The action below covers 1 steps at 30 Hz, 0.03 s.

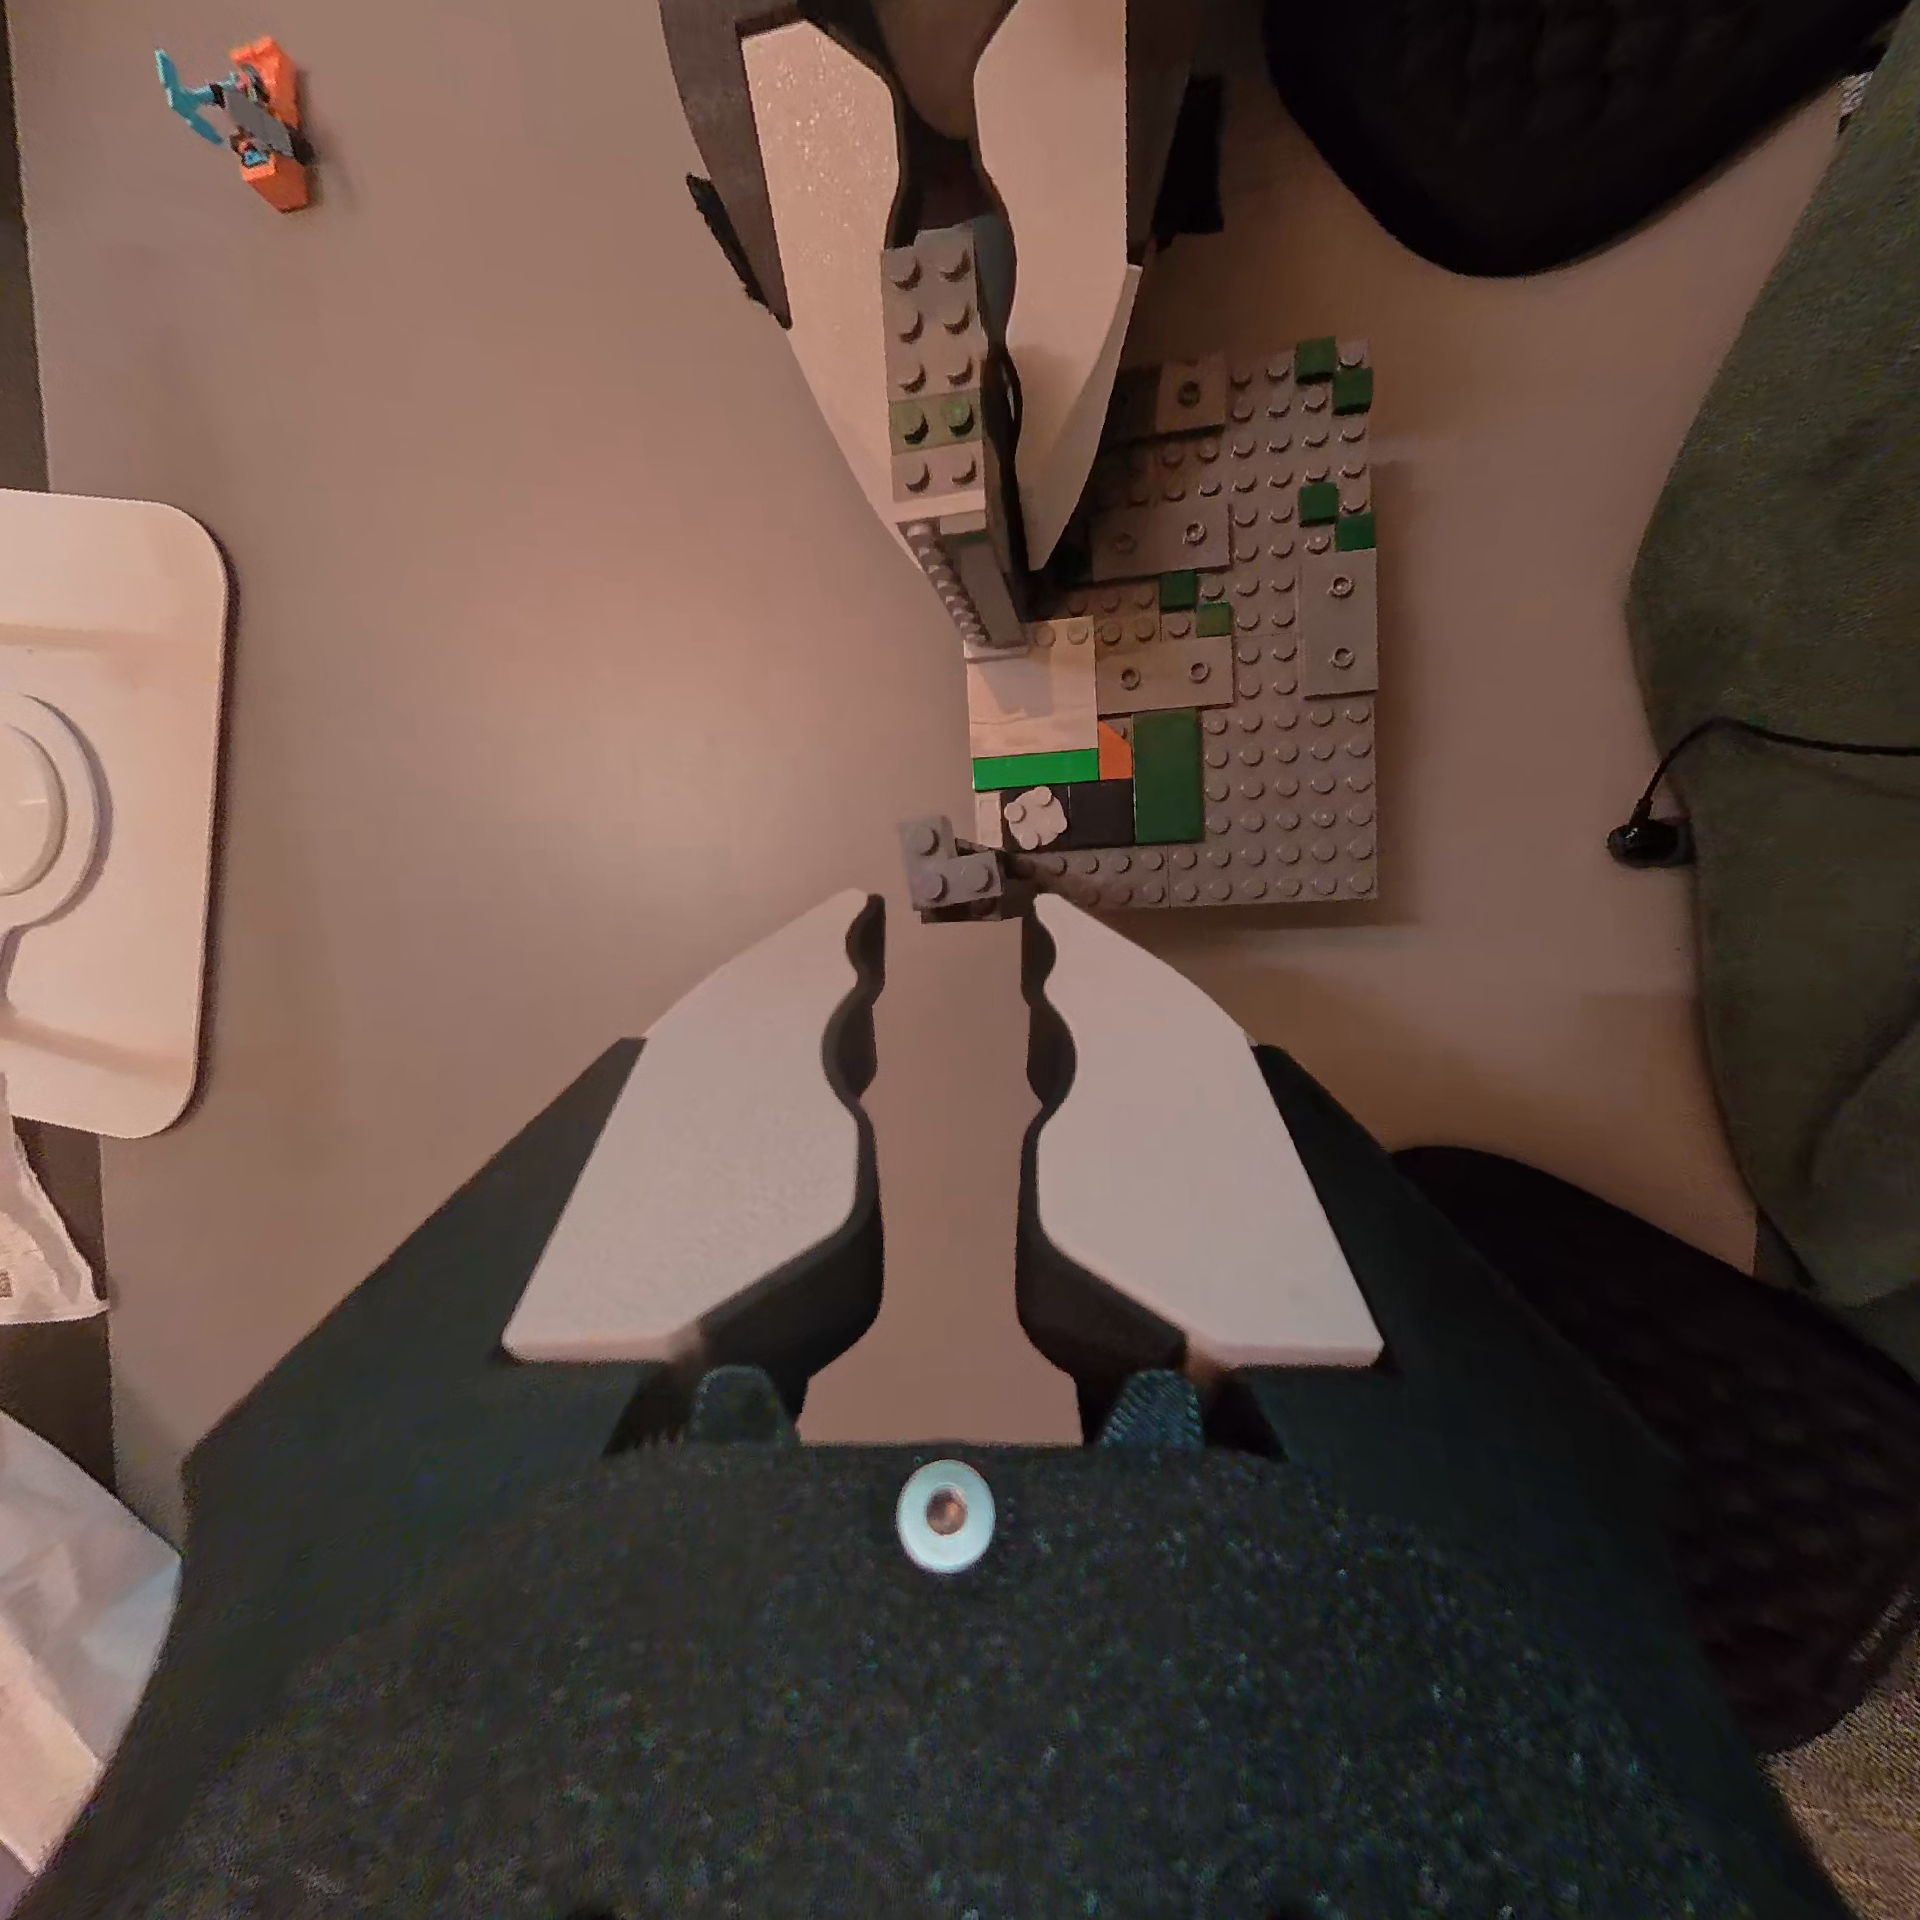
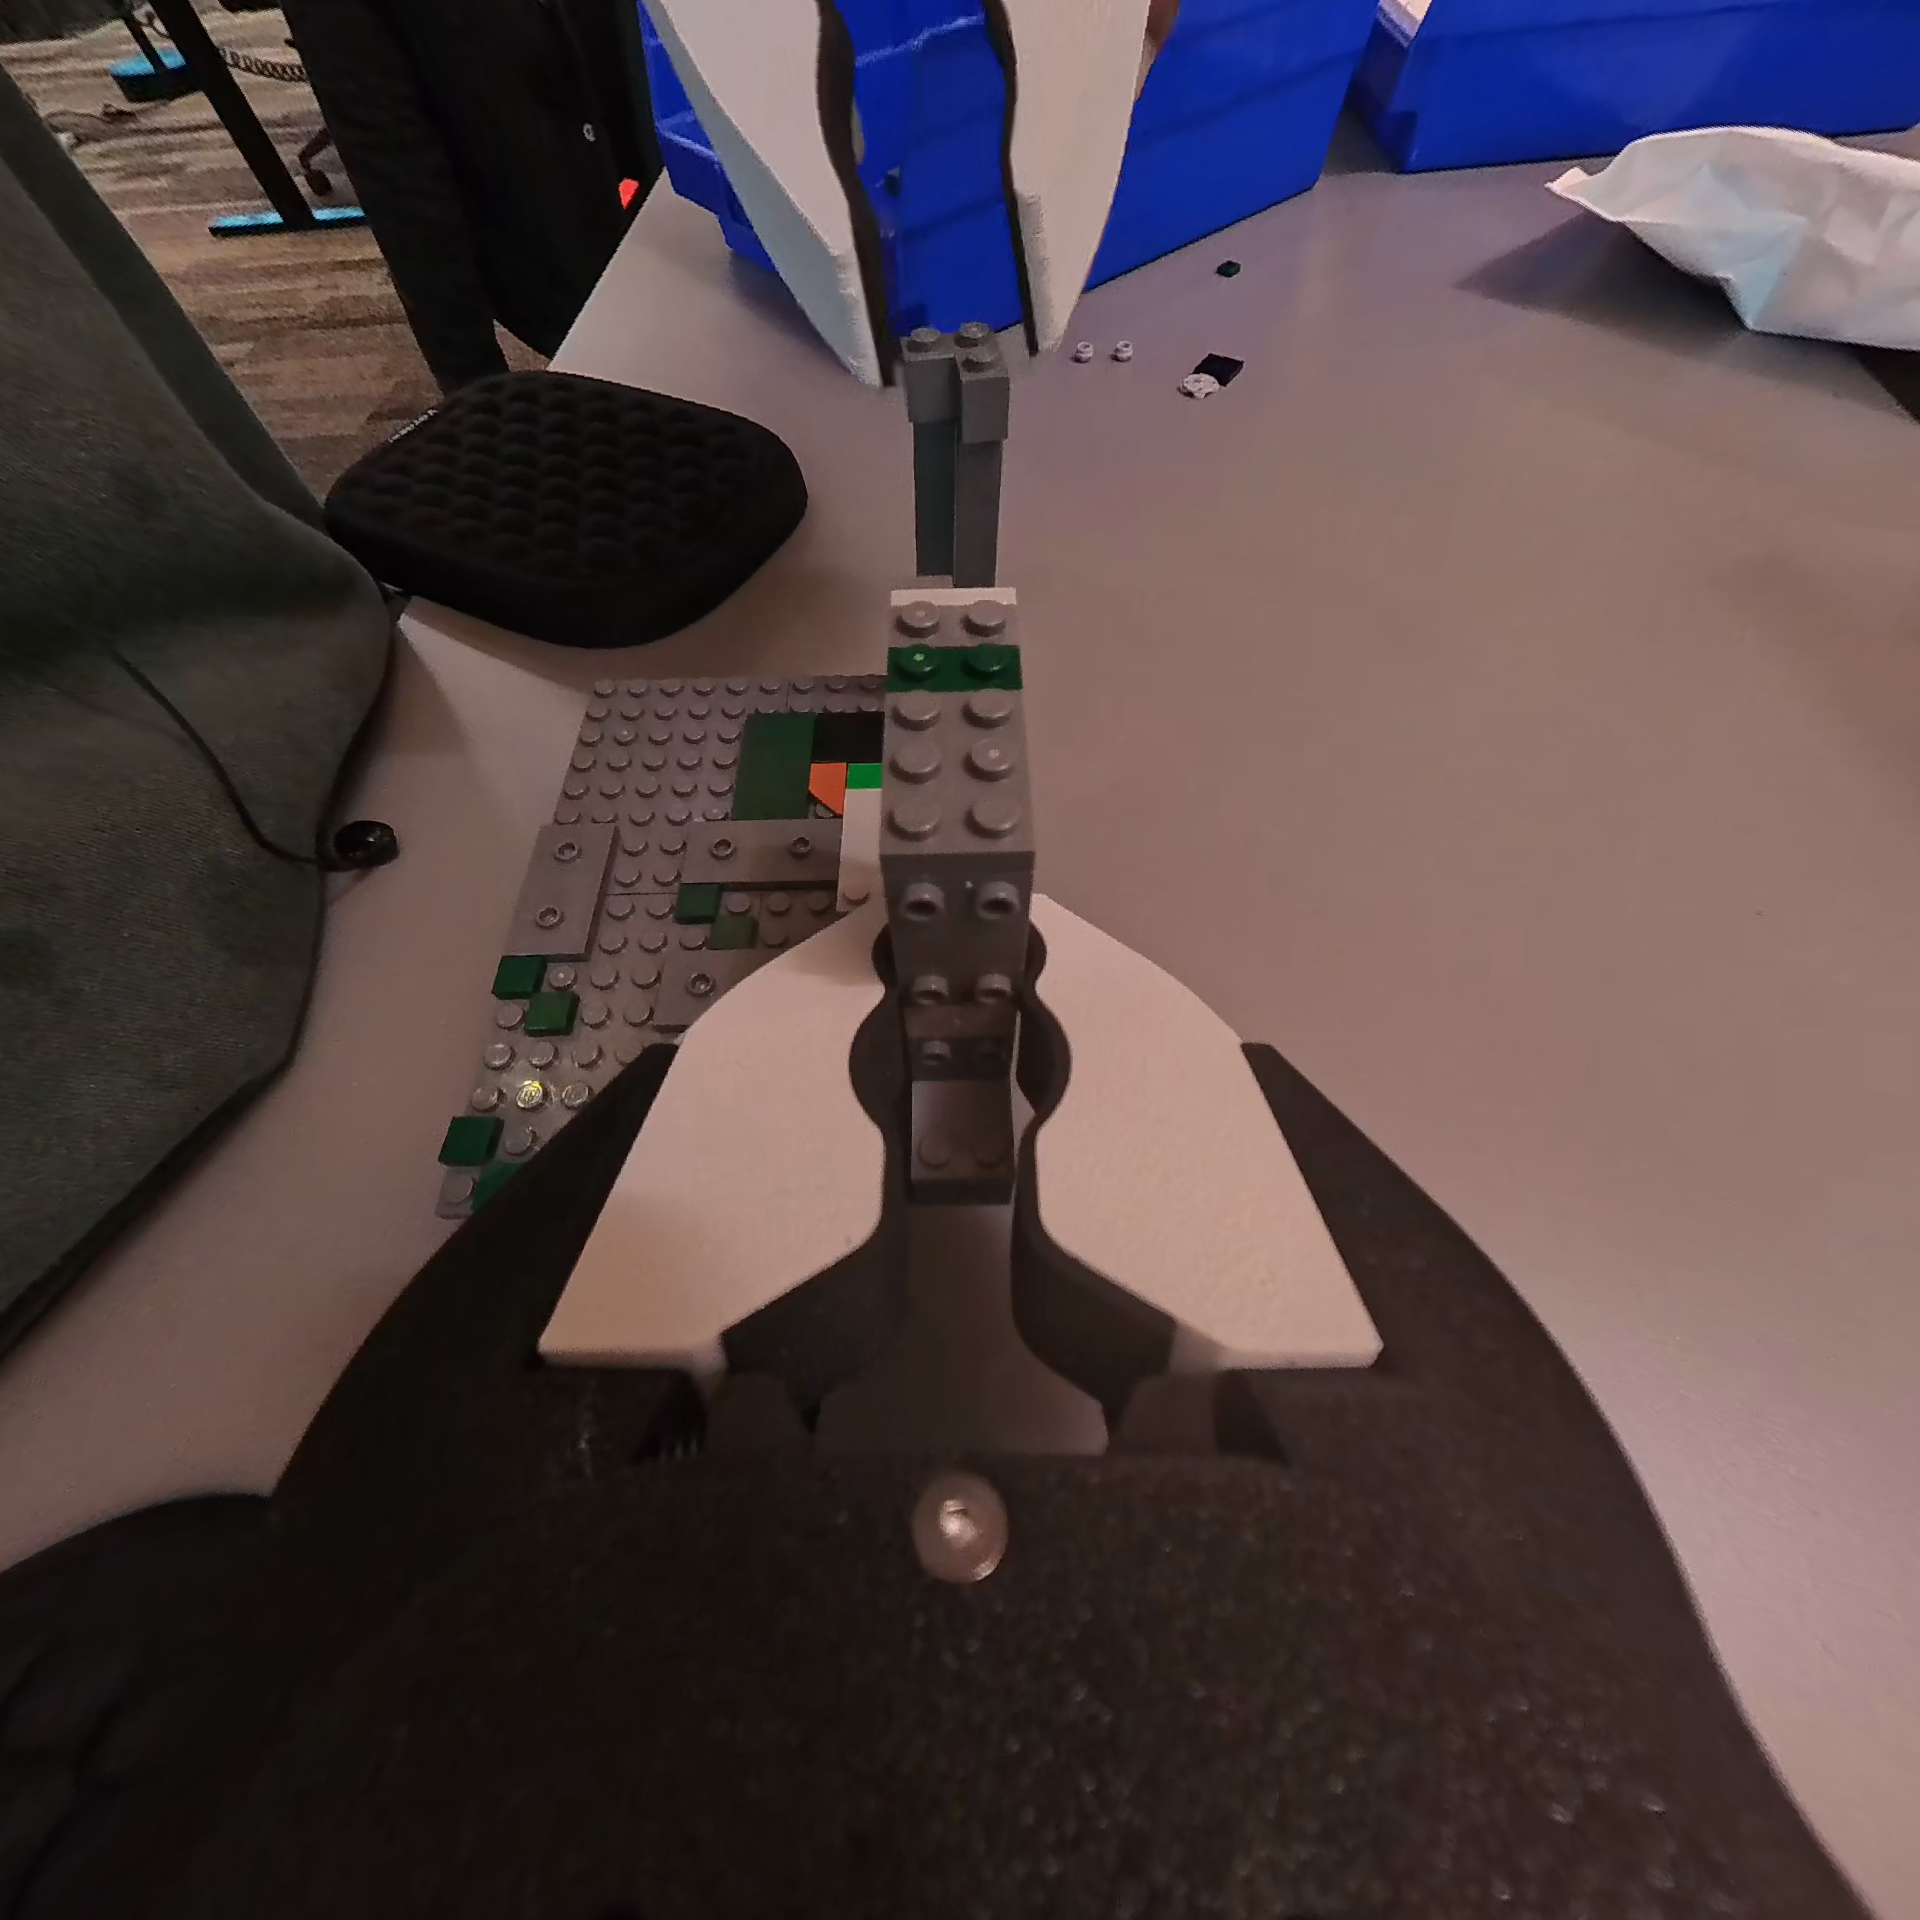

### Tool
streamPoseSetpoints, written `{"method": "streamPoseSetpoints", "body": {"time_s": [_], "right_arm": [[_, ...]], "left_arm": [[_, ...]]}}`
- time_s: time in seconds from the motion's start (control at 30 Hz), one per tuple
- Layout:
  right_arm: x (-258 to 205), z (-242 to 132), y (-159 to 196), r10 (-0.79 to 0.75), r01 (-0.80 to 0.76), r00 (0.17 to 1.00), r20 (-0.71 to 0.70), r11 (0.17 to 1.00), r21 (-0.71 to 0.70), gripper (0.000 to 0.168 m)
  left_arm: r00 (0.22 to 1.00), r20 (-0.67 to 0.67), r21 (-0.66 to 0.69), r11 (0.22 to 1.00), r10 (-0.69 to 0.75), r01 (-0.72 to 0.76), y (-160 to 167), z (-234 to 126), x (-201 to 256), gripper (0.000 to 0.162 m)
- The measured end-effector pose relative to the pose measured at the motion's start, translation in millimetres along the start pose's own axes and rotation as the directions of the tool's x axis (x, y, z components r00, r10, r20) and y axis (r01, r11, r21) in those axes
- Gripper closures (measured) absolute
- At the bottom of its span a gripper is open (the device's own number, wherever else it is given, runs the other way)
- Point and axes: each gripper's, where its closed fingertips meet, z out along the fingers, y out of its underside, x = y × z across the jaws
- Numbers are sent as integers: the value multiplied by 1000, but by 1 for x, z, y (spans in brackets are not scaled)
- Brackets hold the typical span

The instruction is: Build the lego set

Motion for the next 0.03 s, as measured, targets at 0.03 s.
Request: {"method": "streamPoseSetpoints", "body": {"time_s": [0.03], "right_arm": [[0, 0, 0, 0, 0, 1000, -1, 1000, 0, 152]], "left_arm": [[1000, -5, 8, 1000, -3, 3, -2, 0, 1, 137]]}}
